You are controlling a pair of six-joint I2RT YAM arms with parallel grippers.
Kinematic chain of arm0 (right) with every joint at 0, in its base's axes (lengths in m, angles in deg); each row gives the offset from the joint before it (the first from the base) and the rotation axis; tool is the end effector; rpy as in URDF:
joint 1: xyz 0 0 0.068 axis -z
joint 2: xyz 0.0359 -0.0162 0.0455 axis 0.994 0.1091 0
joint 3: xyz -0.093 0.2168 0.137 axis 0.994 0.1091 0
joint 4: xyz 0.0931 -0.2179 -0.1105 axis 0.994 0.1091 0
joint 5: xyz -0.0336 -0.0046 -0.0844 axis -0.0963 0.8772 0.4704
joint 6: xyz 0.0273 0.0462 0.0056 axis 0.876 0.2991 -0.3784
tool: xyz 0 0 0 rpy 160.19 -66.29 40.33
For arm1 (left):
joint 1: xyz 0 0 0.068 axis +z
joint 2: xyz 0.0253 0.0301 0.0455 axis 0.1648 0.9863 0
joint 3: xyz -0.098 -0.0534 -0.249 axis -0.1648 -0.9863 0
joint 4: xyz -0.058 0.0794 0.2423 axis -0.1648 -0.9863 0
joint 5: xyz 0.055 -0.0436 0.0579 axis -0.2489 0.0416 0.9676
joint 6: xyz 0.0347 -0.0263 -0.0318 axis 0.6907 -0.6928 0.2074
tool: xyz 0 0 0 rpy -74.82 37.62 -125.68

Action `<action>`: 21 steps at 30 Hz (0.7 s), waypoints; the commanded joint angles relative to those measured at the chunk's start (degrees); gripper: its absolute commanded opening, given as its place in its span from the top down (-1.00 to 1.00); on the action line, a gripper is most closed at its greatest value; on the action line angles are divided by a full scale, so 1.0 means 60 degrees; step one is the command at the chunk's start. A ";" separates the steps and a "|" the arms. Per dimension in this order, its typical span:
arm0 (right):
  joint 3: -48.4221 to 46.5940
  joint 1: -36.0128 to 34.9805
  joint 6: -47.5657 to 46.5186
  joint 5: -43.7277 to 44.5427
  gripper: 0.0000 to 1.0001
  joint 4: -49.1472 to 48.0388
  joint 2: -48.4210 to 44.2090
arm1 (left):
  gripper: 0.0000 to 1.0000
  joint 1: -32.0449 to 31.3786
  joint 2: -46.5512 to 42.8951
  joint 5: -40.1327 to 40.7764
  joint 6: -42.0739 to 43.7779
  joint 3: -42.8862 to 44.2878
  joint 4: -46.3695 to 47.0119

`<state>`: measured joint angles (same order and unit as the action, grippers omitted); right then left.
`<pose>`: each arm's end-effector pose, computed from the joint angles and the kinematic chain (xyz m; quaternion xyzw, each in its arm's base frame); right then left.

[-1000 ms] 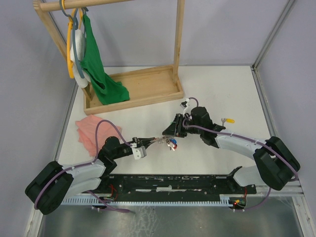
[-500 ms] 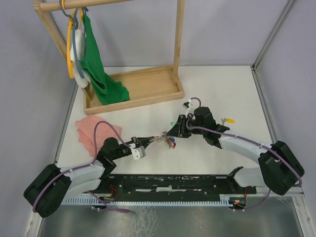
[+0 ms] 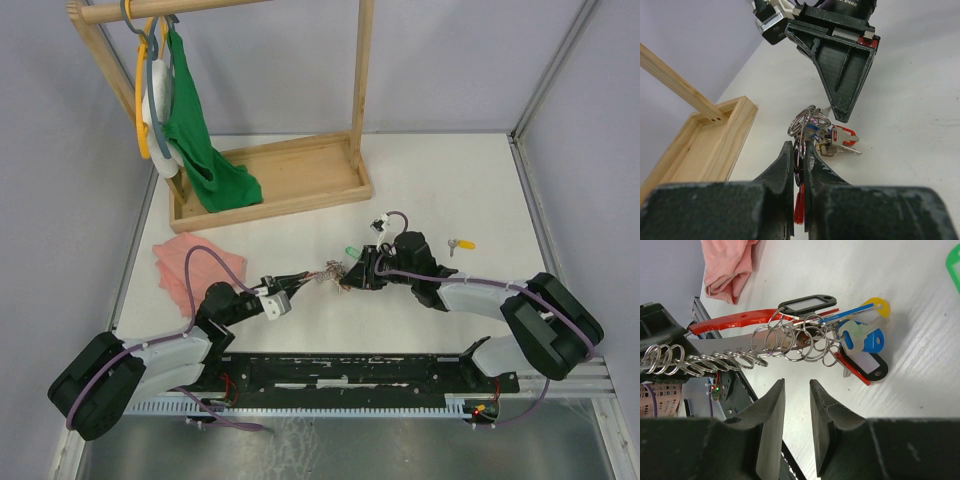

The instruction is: Put the keys on the keyring

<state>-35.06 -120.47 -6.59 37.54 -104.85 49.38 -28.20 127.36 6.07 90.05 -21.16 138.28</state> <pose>0.2013 0.1704 0.1619 -0.0655 0.8376 0.4799 0.2528 0.1216 -0.1156 0.1726 0.5183 0.4449 -0.2141 0.6983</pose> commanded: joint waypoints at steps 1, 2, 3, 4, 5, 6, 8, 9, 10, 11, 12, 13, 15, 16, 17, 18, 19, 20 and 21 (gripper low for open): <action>0.0196 0.0013 0.0202 -0.0596 0.32 -0.2901 0.0533 | 0.95 -0.0012 -0.0255 0.0248 -0.0505 -0.0131 0.1183; 0.0226 0.0013 0.0241 -0.0717 0.32 -0.3232 0.0629 | 0.95 -0.0003 -0.0273 0.0248 -0.0509 -0.0142 0.1161; 0.0273 0.0013 0.0248 -0.0828 0.32 -0.3507 0.0673 | 0.95 -0.0002 -0.0280 0.0271 -0.0517 -0.0144 0.1154; 0.0307 0.0013 0.0221 -0.0882 0.32 -0.3696 0.0704 | 0.95 -0.0002 -0.0314 0.0300 -0.0531 -0.0157 0.1156; 0.0326 0.0013 0.0128 -0.0901 0.32 -0.3774 0.0697 | 0.95 0.0005 -0.0342 0.0322 -0.0551 -0.0162 0.1167; 0.0339 0.0002 0.0015 -0.0909 0.32 -0.3791 0.0676 | 0.95 -0.0001 -0.0371 0.0326 -0.0575 -0.0159 0.1161; 0.0366 0.0013 -0.0116 -0.0916 0.31 -0.3846 0.0644 | 0.95 -0.0008 -0.0426 0.0322 -0.0619 -0.0146 0.1147; 0.0397 0.0013 -0.0134 -0.0940 0.31 -0.3941 0.0618 | 0.95 0.0001 -0.0448 0.0317 -0.0646 -0.0144 0.1153; 0.0399 0.0012 -0.0142 -0.0963 0.30 -0.4064 0.0598 | 0.95 -0.0002 -0.0464 0.0287 -0.0679 -0.0131 0.1154; 0.0405 0.0011 -0.0163 -0.0976 0.29 -0.4122 0.0583 | 0.95 -0.0011 -0.0478 0.0258 -0.0718 -0.0130 0.1150; 0.0401 0.0013 -0.0184 -0.1001 0.28 -0.4183 0.0577 | 0.95 0.0000 -0.0485 0.0238 -0.0748 -0.0128 0.1172; 0.0407 0.0013 -0.0212 -0.1048 0.27 -0.4256 0.0554 | 0.95 -0.0002 -0.0510 0.0202 -0.0789 -0.0129 0.1185; 0.0393 0.0013 -0.0241 -0.1118 0.26 -0.4368 0.0524 | 0.95 -0.0002 -0.0564 0.0191 -0.0835 -0.0122 0.1190; 0.0393 0.0006 -0.0274 -0.1147 0.25 -0.4409 0.0495 | 0.95 -0.0002 -0.0604 0.0189 -0.0842 -0.0129 0.1171; 0.0412 0.0012 -0.0312 -0.1193 0.25 -0.4482 0.0467 | 0.95 -0.0002 -0.0637 0.0191 -0.0866 -0.0129 0.1180; 0.0434 0.0010 -0.0352 -0.1262 0.24 -0.4557 0.0425 | 0.95 -0.0002 -0.0668 0.0202 -0.0882 -0.0129 0.1174; 0.0464 0.0011 -0.0389 -0.1310 0.24 -0.4625 0.0385 | 0.95 0.0005 -0.0716 0.0203 -0.0903 -0.0140 0.1169; 0.0508 0.0013 -0.0450 -0.1336 0.23 -0.4654 0.0329 | 0.95 -0.0001 -0.0751 0.0215 -0.0912 -0.0144 0.1148; 0.0539 0.0006 -0.0520 -0.1396 0.22 -0.4663 0.0274 | 0.95 -0.0002 -0.0794 0.0229 -0.0930 -0.0144 0.1146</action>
<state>-32.55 -120.47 -7.68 32.14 -126.47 53.49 -28.20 124.32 7.16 86.45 -21.16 139.25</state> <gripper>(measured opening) 0.381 0.076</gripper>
